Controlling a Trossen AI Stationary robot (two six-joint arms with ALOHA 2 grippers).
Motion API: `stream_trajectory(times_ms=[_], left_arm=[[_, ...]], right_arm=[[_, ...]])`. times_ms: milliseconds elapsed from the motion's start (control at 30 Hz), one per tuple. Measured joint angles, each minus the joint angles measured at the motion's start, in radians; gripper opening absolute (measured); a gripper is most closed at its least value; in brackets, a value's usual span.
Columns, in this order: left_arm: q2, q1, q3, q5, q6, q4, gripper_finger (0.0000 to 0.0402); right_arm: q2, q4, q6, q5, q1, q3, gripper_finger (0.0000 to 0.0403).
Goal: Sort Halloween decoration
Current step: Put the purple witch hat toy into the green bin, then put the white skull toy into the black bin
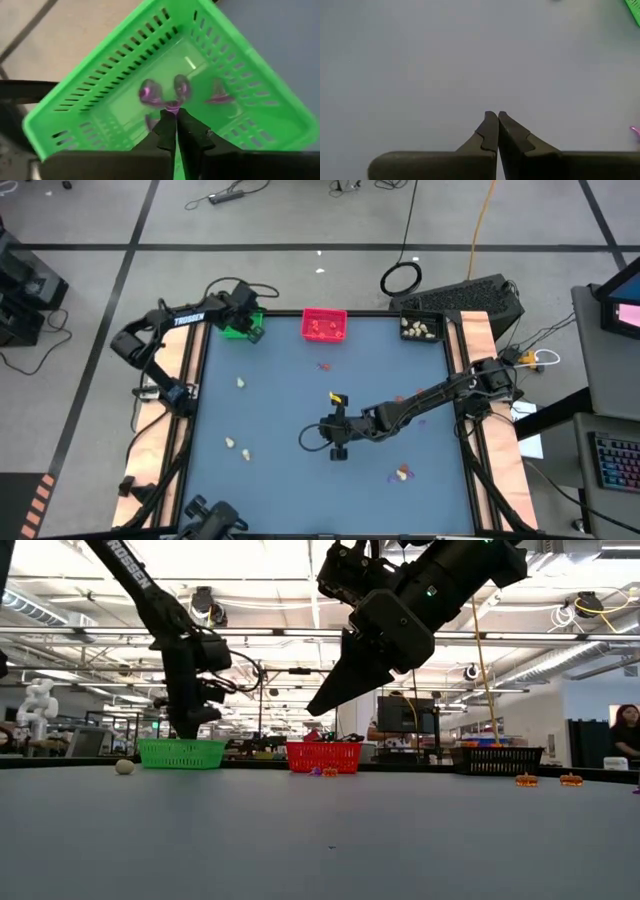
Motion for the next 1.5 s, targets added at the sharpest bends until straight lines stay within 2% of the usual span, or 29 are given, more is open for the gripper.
stream_trajectory(times_ms=[300,467,567,733,833,967,1100,1300,1500], left_arm=[[-0.101,-0.018,0.000,-0.015,0.042,-0.006,0.0090],[-0.216,-0.056,0.000,-0.010,0.065,-0.072,0.0097],[-0.275,-0.093,0.000,0.055,0.068,-0.179,0.0097],[-0.317,-0.240,-0.001,0.152,0.084,-0.469,0.0097],[-0.319,-0.357,-0.013,0.185,0.001,-0.582,0.0097],[-0.318,-0.491,-0.047,0.187,-0.128,-0.586,0.0097],[-0.318,-0.577,-0.099,0.153,-0.142,-0.564,0.0104],[-0.318,-0.661,-0.187,0.064,0.014,-0.492,0.0147],[-0.318,-0.708,-0.255,-0.004,0.271,-0.445,0.0178]], right_arm=[[0.000,0.000,0.000,0.000,0.000,0.000,0.0000],[0.000,0.000,-0.005,0.000,0.000,-0.001,0.0000],[0.000,0.000,-0.010,0.000,0.000,-0.001,0.0000],[0.000,-0.018,-0.011,0.000,0.000,-0.001,0.0000],[0.001,-0.025,-0.011,0.000,0.000,-0.001,0.0000],[0.001,-0.023,-0.011,0.000,0.000,-0.001,0.0000],[0.001,-0.023,-0.011,0.000,0.000,-0.001,0.0000],[0.001,-0.023,-0.018,-0.003,0.001,-0.001,0.0000],[0.001,-0.023,-0.018,-0.004,0.001,-0.001,0.0000]])
